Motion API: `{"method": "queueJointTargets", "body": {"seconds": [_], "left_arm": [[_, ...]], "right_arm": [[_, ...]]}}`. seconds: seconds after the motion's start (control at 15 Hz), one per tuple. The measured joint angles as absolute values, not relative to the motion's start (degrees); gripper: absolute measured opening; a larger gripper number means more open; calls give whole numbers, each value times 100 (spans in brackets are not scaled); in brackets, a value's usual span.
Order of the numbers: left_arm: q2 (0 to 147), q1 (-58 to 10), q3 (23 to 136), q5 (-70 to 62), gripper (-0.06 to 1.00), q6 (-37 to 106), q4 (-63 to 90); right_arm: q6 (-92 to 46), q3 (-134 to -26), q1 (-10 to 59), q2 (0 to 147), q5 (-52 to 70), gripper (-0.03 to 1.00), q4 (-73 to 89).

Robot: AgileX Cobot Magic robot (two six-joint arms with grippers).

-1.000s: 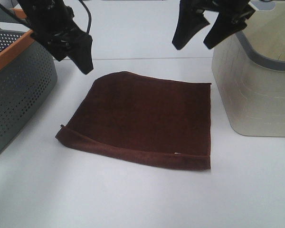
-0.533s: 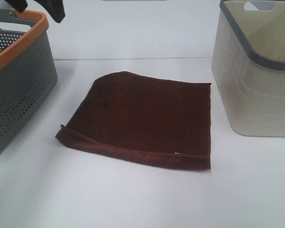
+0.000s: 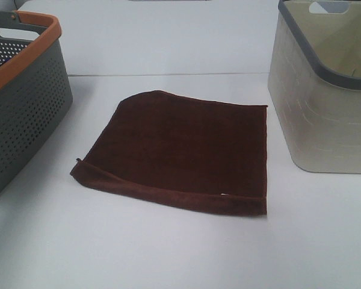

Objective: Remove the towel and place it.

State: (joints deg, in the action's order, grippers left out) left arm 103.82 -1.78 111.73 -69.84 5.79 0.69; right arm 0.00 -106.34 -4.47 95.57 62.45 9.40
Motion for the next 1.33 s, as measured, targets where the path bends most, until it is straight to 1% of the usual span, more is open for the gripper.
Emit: {"method": "queueJointTargets", "body": {"seconds": [0.13,0.27,0.33,0.6,0.8,0.87,1.0,1.13,1.33], "left_arm": [[10273,-17,11121,-6984,81,625,86],[9935,-6,10858,-6984,81,710,97],[9442,-6,10279,-6984,81,653,0],[7976,-6,8766,-6921,81,160,-584],[6784,-6,7701,-6274,81,0,-739],[6635,-6,7557,-6194,81,0,-756],[5924,-6,6732,-5896,81,0,-791],[5248,-6,5856,-5684,81,0,-796],[4183,-6,4893,-5472,81,86,-905]], "right_arm": [[-46,-10554,-447,9316,6245,75,940],[-57,-10130,-447,8904,6245,75,957],[-103,-9414,-447,8319,6245,75,917],[-206,-7597,-447,6916,6240,75,917],[-292,-6325,-447,5999,6234,75,917],[-304,-6142,-447,5833,6234,75,917],[-327,-5581,-447,5134,6234,75,911],[-344,-5157,-447,4303,6240,75,802],[-516,-4538,-447,2888,6091,75,710]]}}
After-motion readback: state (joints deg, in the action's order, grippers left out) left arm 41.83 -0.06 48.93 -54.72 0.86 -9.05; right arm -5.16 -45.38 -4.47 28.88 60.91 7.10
